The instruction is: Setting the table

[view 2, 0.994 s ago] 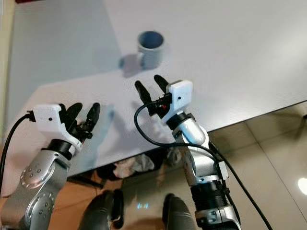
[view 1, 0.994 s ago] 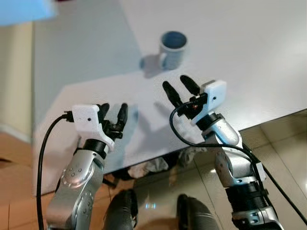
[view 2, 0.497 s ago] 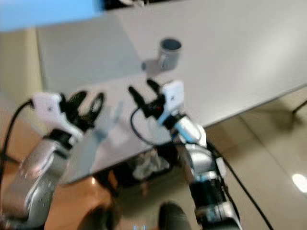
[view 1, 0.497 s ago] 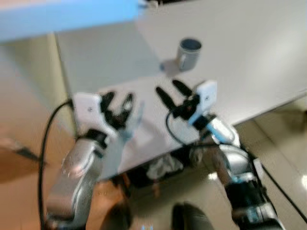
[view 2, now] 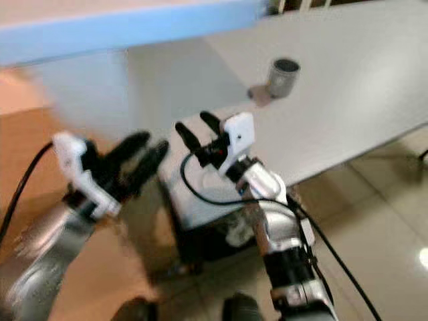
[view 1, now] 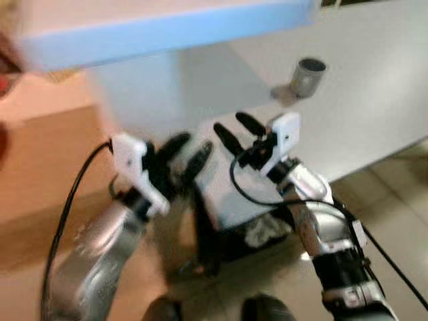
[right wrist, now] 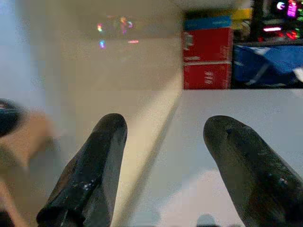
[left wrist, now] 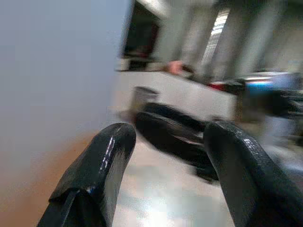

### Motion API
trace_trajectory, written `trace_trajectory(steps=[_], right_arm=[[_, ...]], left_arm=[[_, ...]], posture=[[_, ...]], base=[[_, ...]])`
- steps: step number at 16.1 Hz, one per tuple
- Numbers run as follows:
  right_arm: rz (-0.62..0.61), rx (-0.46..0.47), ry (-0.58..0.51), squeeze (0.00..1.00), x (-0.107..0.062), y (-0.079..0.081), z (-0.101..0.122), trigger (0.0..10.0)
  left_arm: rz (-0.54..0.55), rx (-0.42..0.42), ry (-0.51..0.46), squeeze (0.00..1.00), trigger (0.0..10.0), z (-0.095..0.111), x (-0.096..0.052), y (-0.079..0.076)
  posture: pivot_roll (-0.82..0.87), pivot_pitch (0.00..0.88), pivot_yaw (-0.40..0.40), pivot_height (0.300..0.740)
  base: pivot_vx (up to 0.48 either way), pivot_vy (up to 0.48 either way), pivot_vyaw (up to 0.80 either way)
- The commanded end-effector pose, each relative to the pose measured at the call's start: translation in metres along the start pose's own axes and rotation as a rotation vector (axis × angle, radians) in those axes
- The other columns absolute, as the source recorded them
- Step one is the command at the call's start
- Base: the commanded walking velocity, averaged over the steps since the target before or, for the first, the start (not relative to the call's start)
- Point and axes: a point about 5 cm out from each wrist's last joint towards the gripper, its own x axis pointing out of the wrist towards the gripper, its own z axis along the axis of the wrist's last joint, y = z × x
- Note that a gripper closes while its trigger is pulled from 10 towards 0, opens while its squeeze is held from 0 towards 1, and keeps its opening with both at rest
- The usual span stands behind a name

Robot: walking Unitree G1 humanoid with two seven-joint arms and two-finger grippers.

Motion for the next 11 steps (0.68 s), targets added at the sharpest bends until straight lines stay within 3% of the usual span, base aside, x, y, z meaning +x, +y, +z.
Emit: trace_trajectory(steps=[1, 4, 6, 8, 10, 11], right_arm=[[0.032, 0.033, -0.024, 0.0, 0.002, 0.005, 0.003, 10.0], [0.188, 0.123, -0.013, 0.0, -0.011, 0.01, 0.004, 10.0], [0.32, 0.261, -0.059, 0.0, -0.026, 0.019, 0.015, 10.0], [0.478, 0.448, -0.11, 0.0, -0.053, 0.026, 0.024, 10.0], [0.539, 0.511, -0.098, 0.0, -0.07, 0.029, 0.024, 10.0], [0.526, 0.481, -0.057, 0.0, -0.073, 0.029, 0.02, 10.0]], left_arm=[[-0.046, -0.017, -0.005, 0.0, 10.0, 0.005, -0.007, -0.003], [-0.184, -0.034, 0.014, 0.0, 10.0, 0.013, -0.024, -0.013], [-0.2, -0.051, 0.018, 0.0, 10.0, 0.013, -0.028, -0.014], [-0.205, -0.068, 0.024, 0.0, 10.0, 0.012, -0.03, -0.015], [-0.195, -0.075, 0.01, 0.0, 10.0, 0.012, -0.029, -0.015], [-0.193, -0.088, -0.007, 0.0, 10.0, 0.013, -0.029, -0.016]], posture=[[-0.04, 0.089, -0.009, 0.74], [-0.04, 0.091, -0.012, 0.74], [-0.04, 0.094, -0.014, 0.74], [-0.04, 0.099, -0.018, 0.74], [-0.05, 0.103, -0.016, 0.74], [-0.05, 0.105, -0.015, 0.74]], base=[[0.0, 0.476, 0.0], [0.0, 0.476, 0.0], [0.0, 0.476, 0.0], [0.0, 0.476, 0.0], [0.0, 0.24, 0.0], [0.0, 0.0, 0.0]])
